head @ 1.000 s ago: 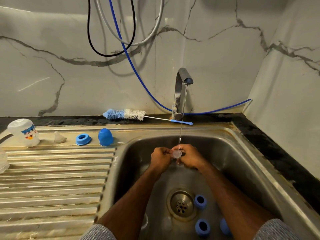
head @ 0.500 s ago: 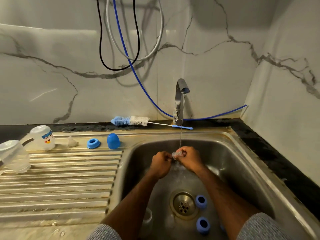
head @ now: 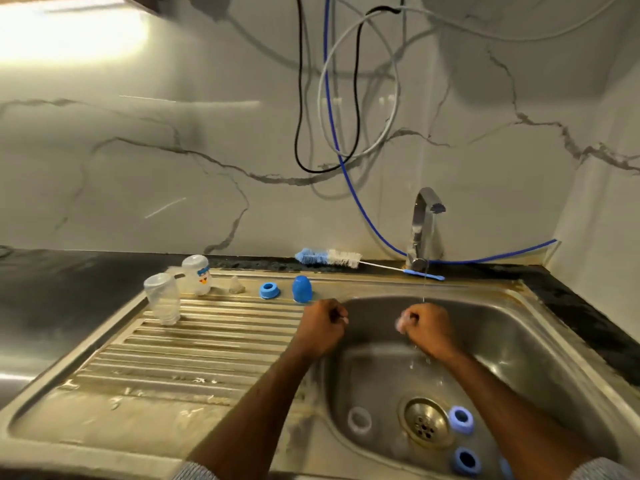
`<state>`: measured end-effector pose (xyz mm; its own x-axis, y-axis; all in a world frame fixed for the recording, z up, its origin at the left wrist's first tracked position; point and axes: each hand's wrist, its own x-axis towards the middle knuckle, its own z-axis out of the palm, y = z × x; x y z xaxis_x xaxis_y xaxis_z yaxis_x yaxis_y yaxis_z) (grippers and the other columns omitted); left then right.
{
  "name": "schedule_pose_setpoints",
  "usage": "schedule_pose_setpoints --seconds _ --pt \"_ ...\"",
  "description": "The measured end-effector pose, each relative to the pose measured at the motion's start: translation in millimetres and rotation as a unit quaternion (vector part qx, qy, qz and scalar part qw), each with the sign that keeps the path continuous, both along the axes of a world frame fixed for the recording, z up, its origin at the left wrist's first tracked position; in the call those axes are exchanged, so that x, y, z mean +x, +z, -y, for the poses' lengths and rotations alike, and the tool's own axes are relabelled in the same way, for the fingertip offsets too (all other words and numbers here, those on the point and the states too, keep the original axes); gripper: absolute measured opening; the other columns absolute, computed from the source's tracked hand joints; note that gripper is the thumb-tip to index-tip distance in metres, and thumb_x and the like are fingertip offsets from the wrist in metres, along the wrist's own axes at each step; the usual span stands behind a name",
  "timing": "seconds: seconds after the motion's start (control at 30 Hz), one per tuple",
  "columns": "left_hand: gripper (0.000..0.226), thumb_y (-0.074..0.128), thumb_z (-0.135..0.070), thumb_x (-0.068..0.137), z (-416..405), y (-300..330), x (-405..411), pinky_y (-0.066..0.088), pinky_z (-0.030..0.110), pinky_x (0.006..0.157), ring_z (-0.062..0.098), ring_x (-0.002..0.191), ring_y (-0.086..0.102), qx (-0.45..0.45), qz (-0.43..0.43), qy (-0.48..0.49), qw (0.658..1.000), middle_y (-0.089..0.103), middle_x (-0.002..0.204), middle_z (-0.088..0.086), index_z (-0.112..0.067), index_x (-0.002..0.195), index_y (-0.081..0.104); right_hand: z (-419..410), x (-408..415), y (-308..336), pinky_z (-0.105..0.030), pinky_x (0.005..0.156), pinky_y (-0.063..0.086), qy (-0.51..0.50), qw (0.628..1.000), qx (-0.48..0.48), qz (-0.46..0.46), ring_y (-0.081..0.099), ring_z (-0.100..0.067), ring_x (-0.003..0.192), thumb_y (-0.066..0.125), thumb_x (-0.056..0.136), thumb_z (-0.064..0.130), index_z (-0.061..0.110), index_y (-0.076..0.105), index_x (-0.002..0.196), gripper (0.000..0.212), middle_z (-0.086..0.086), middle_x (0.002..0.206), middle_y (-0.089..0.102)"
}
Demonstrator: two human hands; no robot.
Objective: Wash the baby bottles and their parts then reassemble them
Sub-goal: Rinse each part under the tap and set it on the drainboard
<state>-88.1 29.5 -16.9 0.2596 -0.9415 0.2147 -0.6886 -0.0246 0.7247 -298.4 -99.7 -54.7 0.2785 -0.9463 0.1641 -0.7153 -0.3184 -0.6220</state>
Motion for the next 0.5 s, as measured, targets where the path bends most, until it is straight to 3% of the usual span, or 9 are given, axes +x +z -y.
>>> schedule_pose_setpoints --seconds 0.07,0.2,0.27,0.37,0.43,0.5 --pt "0.011 0.065 -0.008 0.094 -12 4 22 0.053 0.020 0.083 0.010 0.091 0.065 -0.002 0.020 0.026 0.999 0.070 0.097 0.000 -0.013 0.101 0.070 -12 16 5 -0.034 0.079 0.057 0.020 0.998 0.023 -0.050 0.067 -0.013 0.081 0.079 0.080 0.029 0.023 0.073 0.083 0.009 0.005 0.084 0.071" --pt "0.006 0.068 -0.010 0.093 -40 8 73 0.042 0.006 0.065 0.002 0.077 0.059 -0.022 0.052 0.082 0.995 0.069 0.090 -0.005 -0.013 0.096 0.073 -46 74 23 -0.028 0.068 0.051 0.053 0.997 -0.048 0.038 0.062 -0.010 0.073 0.079 0.080 0.031 0.027 0.064 0.075 0.016 0.009 0.076 0.066" --pt "0.006 0.069 -0.012 0.093 -57 10 101 0.040 0.008 0.066 0.003 0.077 0.058 -0.017 0.059 0.108 0.992 0.070 0.089 -0.004 -0.013 0.095 0.074 -64 111 34 -0.027 0.069 0.051 0.083 0.992 -0.070 0.069 0.061 -0.007 0.073 0.078 0.079 0.030 0.032 0.063 0.078 0.015 0.012 0.077 0.066" --pt "0.008 0.070 -0.014 0.093 -82 9 142 0.049 0.021 0.075 0.012 0.086 0.063 -0.004 0.047 0.143 0.989 0.072 0.093 0.001 -0.010 0.097 0.075 -87 167 43 -0.028 0.074 0.051 0.135 0.985 -0.052 0.096 0.062 -0.010 0.079 0.079 0.077 0.027 0.035 0.060 0.088 0.023 0.012 0.083 0.065" --pt "0.008 0.071 -0.013 0.092 -99 7 168 0.054 0.030 0.083 0.016 0.089 0.065 0.002 0.045 0.170 0.984 0.072 0.094 0.004 -0.008 0.097 0.075 -100 204 46 -0.030 0.079 0.051 0.166 0.982 -0.047 0.081 0.062 -0.014 0.086 0.077 0.079 0.026 0.035 0.056 0.095 0.028 0.010 0.089 0.064" --pt "0.006 0.071 -0.011 0.092 -112 4 194 0.054 0.030 0.083 0.017 0.090 0.066 0.013 0.041 0.192 0.981 0.072 0.093 0.003 -0.009 0.096 0.075 -111 236 47 -0.032 0.082 0.052 0.191 0.978 -0.046 0.065 0.062 -0.016 0.090 0.074 0.081 0.025 0.036 0.053 0.097 0.028 0.010 0.091 0.063"
